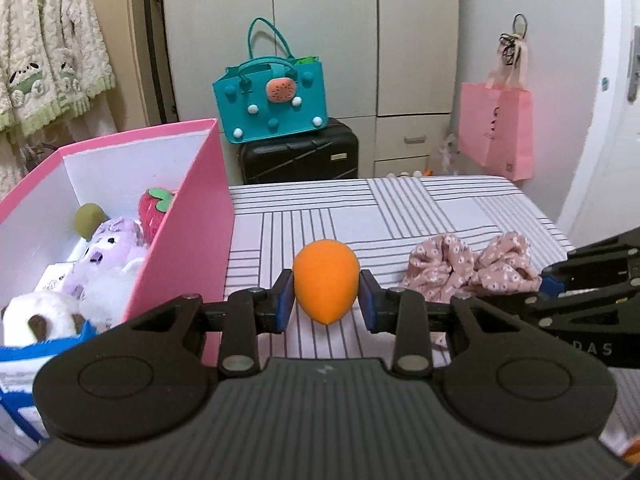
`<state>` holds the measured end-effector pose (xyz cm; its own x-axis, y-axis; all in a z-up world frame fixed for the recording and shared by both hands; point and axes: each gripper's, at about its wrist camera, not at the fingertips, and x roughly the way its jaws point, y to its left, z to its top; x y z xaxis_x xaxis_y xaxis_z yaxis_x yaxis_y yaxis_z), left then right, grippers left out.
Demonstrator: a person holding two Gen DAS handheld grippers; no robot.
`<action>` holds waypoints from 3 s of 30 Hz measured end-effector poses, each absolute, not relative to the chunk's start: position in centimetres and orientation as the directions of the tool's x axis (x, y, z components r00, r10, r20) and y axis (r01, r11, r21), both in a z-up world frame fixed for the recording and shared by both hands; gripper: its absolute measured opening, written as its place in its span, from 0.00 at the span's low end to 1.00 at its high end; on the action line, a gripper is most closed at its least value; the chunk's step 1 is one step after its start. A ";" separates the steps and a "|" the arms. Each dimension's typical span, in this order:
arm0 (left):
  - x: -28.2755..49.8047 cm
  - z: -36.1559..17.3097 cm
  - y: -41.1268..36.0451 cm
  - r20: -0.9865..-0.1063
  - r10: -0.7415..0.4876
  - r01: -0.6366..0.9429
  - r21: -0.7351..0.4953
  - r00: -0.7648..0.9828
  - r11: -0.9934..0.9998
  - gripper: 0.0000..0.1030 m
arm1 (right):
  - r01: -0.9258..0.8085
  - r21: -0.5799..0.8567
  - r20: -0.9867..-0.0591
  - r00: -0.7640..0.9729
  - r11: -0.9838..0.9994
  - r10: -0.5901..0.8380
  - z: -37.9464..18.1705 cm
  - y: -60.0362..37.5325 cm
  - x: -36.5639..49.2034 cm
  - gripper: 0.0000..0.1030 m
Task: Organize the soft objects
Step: 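Carry the sponge and scrunchie with both grippers over the pink box, then open both grippers to drop the sponge and scrunchie into the box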
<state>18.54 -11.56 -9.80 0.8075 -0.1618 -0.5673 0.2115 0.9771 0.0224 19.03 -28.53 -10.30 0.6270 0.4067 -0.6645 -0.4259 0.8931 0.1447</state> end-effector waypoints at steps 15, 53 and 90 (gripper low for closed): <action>11.7 -8.7 -9.1 -0.649 -0.287 0.332 -0.055 0.705 0.942 0.32 | -0.400 0.215 -0.707 0.565 0.891 0.425 -8.6 -28.2 11.5 0.19; 12.7 0.2 8.0 -0.480 -0.322 0.337 -0.057 0.816 0.940 0.33 | -0.701 0.079 -0.507 0.584 0.709 0.634 2.9 -11.7 13.2 0.20; 29.3 -5.5 7.0 -0.791 -0.127 0.314 0.085 0.598 0.946 0.42 | -0.458 0.346 -0.775 0.351 0.819 0.525 -6.3 -4.3 36.2 0.50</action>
